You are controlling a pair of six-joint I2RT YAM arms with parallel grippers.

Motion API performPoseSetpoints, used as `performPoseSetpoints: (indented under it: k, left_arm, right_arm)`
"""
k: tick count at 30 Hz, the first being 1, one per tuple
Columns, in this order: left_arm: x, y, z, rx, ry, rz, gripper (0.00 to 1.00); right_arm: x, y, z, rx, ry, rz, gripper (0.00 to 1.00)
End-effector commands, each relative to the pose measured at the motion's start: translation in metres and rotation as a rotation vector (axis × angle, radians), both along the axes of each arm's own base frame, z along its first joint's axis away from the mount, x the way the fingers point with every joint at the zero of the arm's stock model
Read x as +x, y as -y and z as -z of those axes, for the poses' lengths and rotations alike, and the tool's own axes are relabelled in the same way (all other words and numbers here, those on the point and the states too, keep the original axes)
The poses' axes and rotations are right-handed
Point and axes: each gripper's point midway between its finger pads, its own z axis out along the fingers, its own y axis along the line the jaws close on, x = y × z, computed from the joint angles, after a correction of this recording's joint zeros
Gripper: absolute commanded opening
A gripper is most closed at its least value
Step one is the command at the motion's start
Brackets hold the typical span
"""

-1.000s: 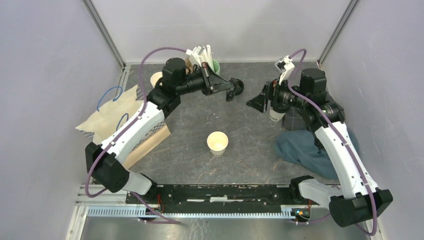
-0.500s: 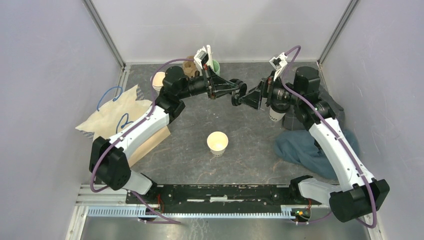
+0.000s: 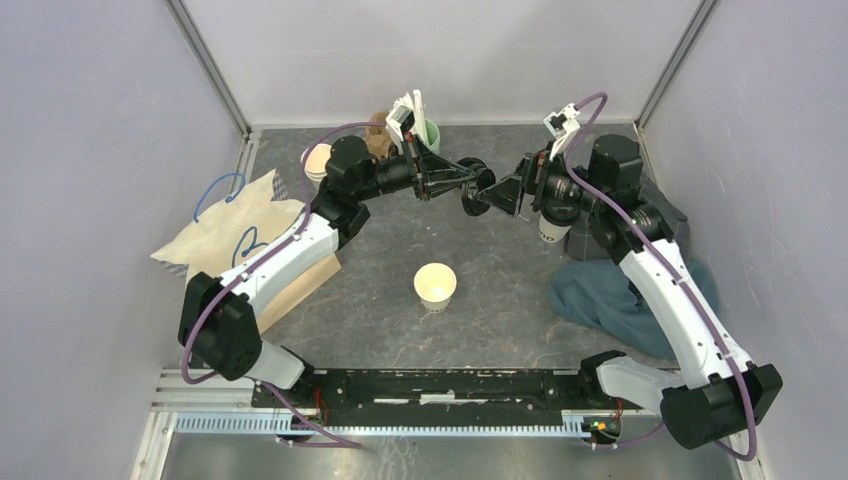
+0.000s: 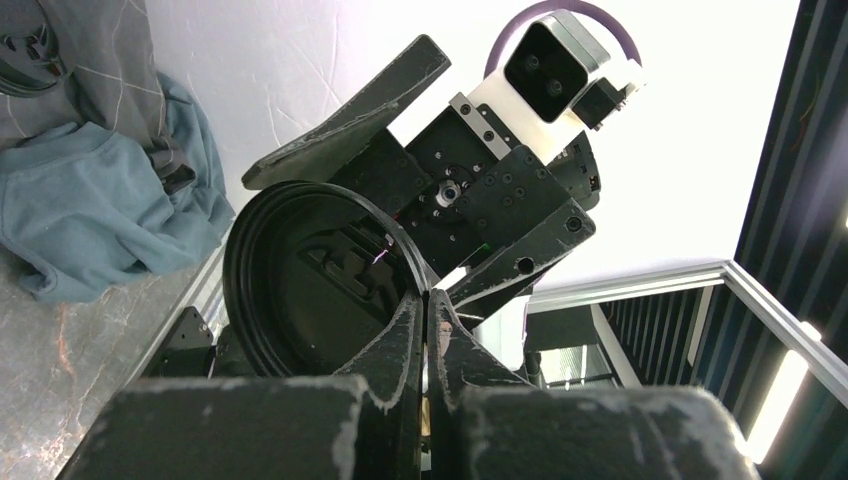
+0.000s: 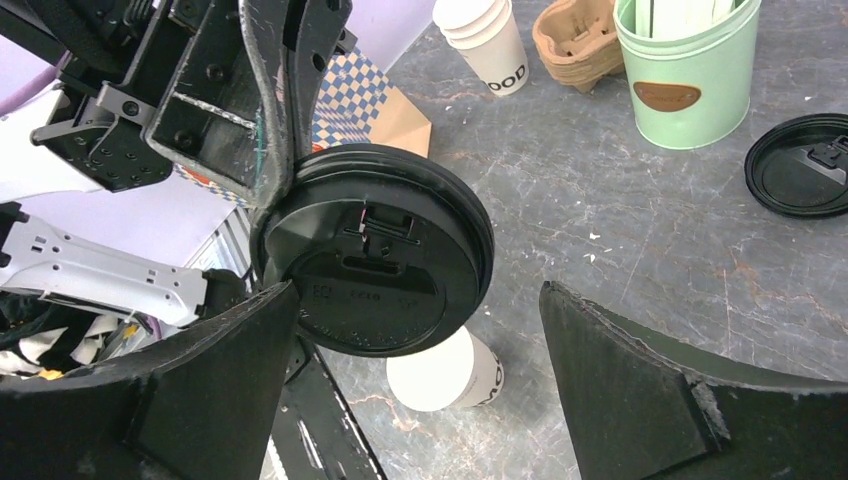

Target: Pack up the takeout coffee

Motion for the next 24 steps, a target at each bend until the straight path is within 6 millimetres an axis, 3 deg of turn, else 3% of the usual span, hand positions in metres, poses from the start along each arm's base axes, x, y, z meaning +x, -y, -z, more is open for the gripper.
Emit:
performPoseSetpoints:
  k: [1, 8, 16, 24]
  left_arm:
    - [-0.005, -0.001, -0.004, -0.016, 0.003, 0.006, 0.02]
    - [-0.003, 0.0, 0.003, -0.013, -0.008, 0.009, 0.02]
    - [-0.003, 0.0, 0.001, -0.022, -0.004, 0.012, 0.02]
    - [-0.003, 0.0, -0.001, -0.029, -0.004, 0.008, 0.02]
  right_arm:
    - [-0.006, -0.005, -0.024, 0.059, 0.063, -0.017, 0.98]
    - [-0.007, -0.012, -0.027, 0.071, 0.073, -0.019, 0.98]
    - [-0.003, -0.013, -0.014, 0.016, 0.063, 0.013, 0.98]
    - [-0.003, -0.018, -0.013, 0.01, 0.063, 0.011, 0.89]
